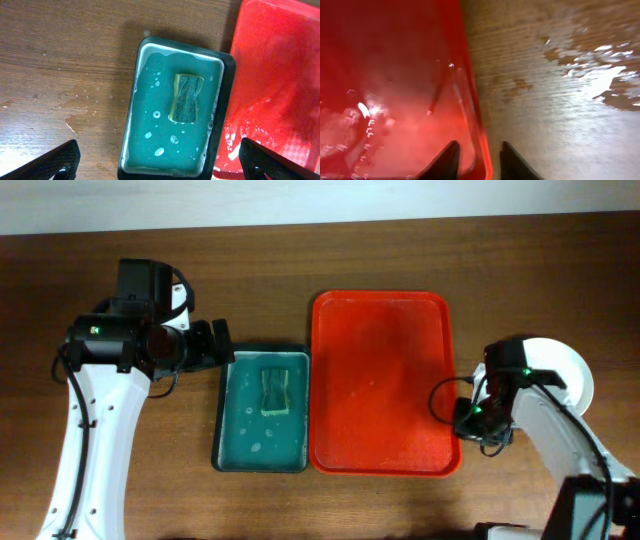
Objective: Clean dirty plates on tray and stack at the side
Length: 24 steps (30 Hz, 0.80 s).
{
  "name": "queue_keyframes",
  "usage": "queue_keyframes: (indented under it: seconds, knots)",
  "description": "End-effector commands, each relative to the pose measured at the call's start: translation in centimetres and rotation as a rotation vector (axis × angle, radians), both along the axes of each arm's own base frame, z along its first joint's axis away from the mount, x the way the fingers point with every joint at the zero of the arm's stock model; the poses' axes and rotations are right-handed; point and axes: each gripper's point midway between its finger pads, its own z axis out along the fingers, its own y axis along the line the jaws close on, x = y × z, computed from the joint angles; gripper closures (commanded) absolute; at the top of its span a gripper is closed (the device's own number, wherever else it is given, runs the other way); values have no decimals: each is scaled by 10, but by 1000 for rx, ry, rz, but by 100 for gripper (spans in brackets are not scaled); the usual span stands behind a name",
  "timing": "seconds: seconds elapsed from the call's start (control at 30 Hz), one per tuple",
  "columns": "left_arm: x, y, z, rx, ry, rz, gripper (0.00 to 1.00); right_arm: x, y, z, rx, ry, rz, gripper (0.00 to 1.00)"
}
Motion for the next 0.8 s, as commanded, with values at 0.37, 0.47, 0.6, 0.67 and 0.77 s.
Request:
queue_keyframes:
  seconds: [0.37,0.47,0.6,0.67,0.77]
  knots:
    - [0,0,6,-8,-19,-1,1,-3,-24,-20,-148,-7,-29,96]
    - [0,0,6,-8,-19,-1,1,1,-39,-19,-237,-22,-32,96]
    - [0,0,6,-8,-19,-1,1,2,-41,-19,-249,-24,-21,96]
    - [0,0,6,-8,-19,-1,0,2,-38,-19,-228,-25,-20,90]
    - [0,0,6,-8,-19,-1,0,6,-10,-18,-68,-47,66,76]
